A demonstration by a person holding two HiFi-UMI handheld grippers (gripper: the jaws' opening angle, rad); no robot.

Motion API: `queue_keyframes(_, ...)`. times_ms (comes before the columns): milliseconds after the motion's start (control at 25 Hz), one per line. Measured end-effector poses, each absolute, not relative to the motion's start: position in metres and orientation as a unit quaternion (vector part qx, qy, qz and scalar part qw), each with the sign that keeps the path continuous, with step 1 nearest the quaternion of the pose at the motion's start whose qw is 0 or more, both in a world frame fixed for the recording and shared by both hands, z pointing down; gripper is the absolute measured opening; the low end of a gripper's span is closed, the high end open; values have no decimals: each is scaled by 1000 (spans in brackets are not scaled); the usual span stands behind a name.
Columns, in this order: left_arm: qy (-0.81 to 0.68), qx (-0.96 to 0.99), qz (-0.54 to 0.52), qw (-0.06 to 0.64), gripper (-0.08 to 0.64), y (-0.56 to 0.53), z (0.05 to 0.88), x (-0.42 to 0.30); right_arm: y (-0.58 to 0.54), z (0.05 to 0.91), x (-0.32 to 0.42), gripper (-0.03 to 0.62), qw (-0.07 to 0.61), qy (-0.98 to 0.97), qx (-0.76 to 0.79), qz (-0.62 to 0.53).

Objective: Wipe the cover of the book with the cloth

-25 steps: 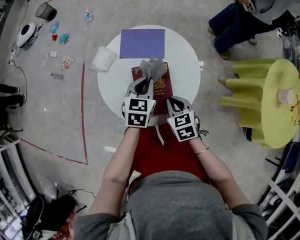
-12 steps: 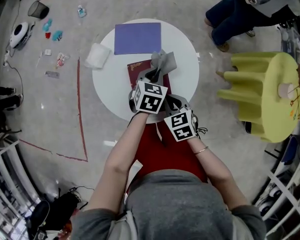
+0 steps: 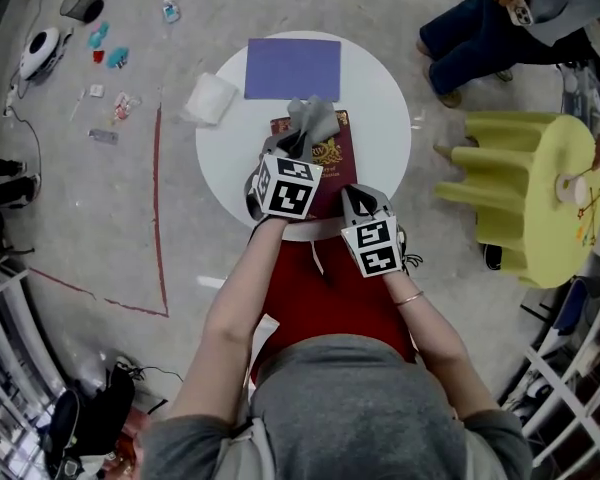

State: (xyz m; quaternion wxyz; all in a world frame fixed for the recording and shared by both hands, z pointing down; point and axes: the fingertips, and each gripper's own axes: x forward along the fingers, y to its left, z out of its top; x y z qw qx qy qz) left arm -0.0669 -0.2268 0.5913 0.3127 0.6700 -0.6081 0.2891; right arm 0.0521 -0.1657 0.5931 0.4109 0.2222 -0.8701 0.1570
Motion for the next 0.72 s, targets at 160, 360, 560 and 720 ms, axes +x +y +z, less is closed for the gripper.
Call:
queue_keyframes(160,-621,658,283,318,25,-212,591,-92,-165,593,51,29,413,-868,232,152)
queue_keyframes(360,-629,650,279,323,25,-193,592,-117,-166,595,51,29,418,-863,249,138)
queue_keyframes(560,-631,643,281,332,25,-166,598,-142,-164,594,51,29,424,-856,264,130)
queue_keyframes(720,-632,637,284,338,25,-143,604,-163,-165,593,49,29,420,-853,281,127)
